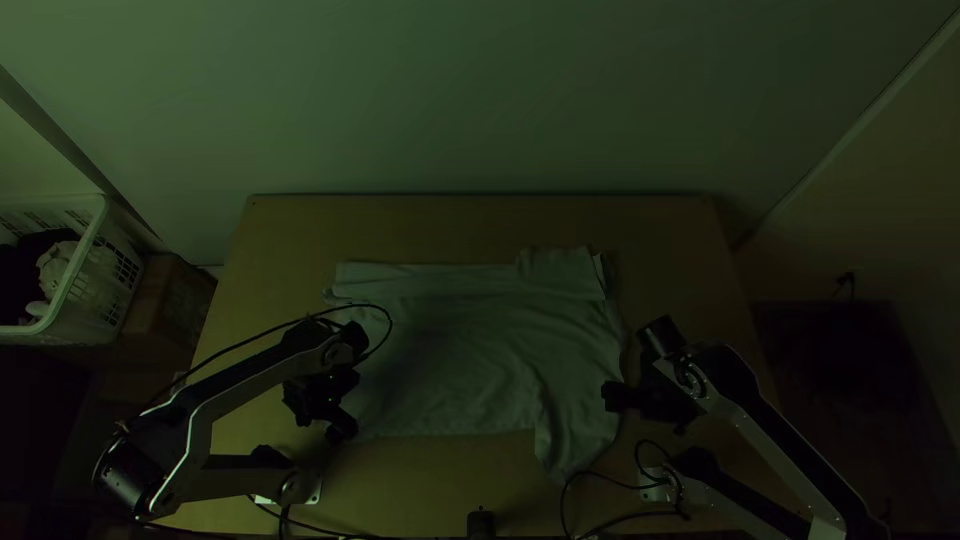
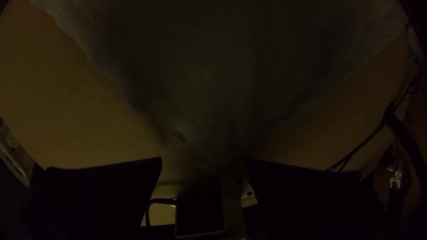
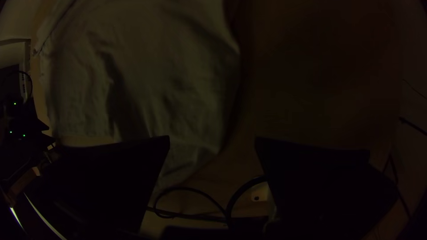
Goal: Fold the t-shirt
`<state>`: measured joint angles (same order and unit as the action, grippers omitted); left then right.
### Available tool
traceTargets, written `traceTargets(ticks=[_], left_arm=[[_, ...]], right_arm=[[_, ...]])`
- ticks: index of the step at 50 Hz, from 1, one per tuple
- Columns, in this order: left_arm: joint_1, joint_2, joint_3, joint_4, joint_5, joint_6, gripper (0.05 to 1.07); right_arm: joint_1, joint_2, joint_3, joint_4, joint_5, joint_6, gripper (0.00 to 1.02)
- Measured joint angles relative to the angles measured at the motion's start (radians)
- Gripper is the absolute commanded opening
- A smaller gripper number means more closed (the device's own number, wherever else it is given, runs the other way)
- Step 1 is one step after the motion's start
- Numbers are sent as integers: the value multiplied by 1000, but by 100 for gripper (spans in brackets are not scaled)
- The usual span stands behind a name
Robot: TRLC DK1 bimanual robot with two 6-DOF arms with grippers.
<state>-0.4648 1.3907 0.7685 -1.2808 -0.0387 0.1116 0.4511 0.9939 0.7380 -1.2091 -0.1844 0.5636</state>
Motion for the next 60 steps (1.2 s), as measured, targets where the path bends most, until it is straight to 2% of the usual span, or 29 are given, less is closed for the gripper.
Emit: traceTargets(ticks=[3,6,11,14,15,22,35,37,42,44,48,51,60], left_arm=[[-24,10,0,0,0,-9,94],[-39,25,0,0,0,-17,80],[-66,47,0,12,-8,-39,48],[-100,50,0,16,-24,-52,13],[-114,49,0,16,-27,-53,7],[-158,48,-3,54,-30,-55,8],[-153,48,-5,64,-34,-55,8],[-150,48,-5,64,-34,-55,8],[-143,47,-5,63,-33,-55,8],[-141,44,-5,63,-33,-55,8],[-136,39,-5,63,-33,-55,8],[-135,33,-5,63,-33,-55,8],[-108,11,-5,58,-32,-43,8]], right_arm=[[-1,11,-16,6,-1,-10,88],[-1,25,-32,13,-3,-15,88],[-1,55,-56,23,-8,-18,88],[-1,68,-69,32,-8,-18,88],[0,70,-74,39,-8,-19,88],[6,94,-87,60,-15,-22,87],[77,155,-87,96,-30,-22,71],[87,166,-87,101,-42,-22,63],[105,187,-91,140,-45,-26,29],[105,187,-91,167,-45,-26,20],[105,191,-91,199,-45,-30,18],[105,205,-91,204,-45,-38,2],[77,254,-93,215,-27,-71,3]])
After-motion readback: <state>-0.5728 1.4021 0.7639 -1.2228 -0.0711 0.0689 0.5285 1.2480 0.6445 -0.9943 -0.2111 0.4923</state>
